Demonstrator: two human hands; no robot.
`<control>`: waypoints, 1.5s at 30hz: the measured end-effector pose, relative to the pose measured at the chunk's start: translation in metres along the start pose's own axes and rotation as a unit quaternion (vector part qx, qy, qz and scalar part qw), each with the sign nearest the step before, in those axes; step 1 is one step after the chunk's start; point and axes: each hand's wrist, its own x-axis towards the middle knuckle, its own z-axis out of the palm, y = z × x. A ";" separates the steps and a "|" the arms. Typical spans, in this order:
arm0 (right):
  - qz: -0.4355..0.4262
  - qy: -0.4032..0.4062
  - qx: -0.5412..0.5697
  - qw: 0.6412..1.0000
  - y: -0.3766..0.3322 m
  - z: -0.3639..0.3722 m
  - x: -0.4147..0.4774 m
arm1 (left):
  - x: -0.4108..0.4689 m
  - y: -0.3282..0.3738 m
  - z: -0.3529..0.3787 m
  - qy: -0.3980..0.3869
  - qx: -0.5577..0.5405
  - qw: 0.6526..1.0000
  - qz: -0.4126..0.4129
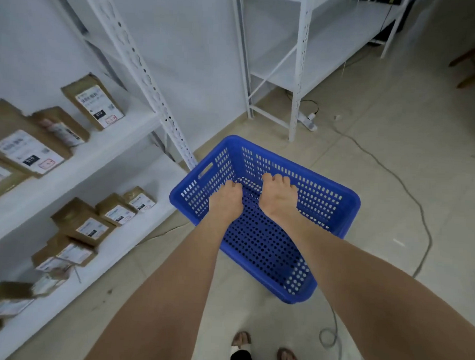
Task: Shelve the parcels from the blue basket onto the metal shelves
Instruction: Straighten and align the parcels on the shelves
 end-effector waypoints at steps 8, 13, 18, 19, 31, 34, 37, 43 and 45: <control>-0.119 0.036 -0.010 0.992 -0.117 -0.033 -0.029 | -0.068 -0.095 -0.058 0.056 0.004 0.993 -0.101; -0.214 0.068 -0.010 0.974 -0.222 -0.054 -0.067 | -0.133 -0.179 -0.102 0.107 -0.010 0.975 -0.195; -0.291 0.114 -0.008 0.950 -0.340 -0.068 -0.120 | -0.213 -0.274 -0.141 0.176 0.006 0.951 -0.256; -0.302 0.120 -0.008 0.946 -0.362 -0.070 -0.131 | -0.229 -0.292 -0.148 0.187 0.009 0.945 -0.268; -0.473 0.223 0.052 0.851 -0.669 -0.097 -0.293 | -0.438 -0.541 -0.259 0.302 0.100 0.862 -0.393; -0.502 0.243 0.074 0.827 -0.731 -0.109 -0.319 | -0.477 -0.590 -0.282 0.320 0.115 0.842 -0.419; -0.526 0.244 0.106 0.808 -0.793 -0.122 -0.341 | -0.506 -0.635 -0.306 0.339 0.127 0.822 -0.441; -0.576 0.271 0.168 0.753 -0.903 -0.146 -0.363 | -0.539 -0.711 -0.353 0.384 0.177 0.766 -0.484; -0.593 0.281 0.173 0.735 -0.936 -0.154 -0.365 | -0.545 -0.732 -0.365 0.388 0.182 0.756 -0.495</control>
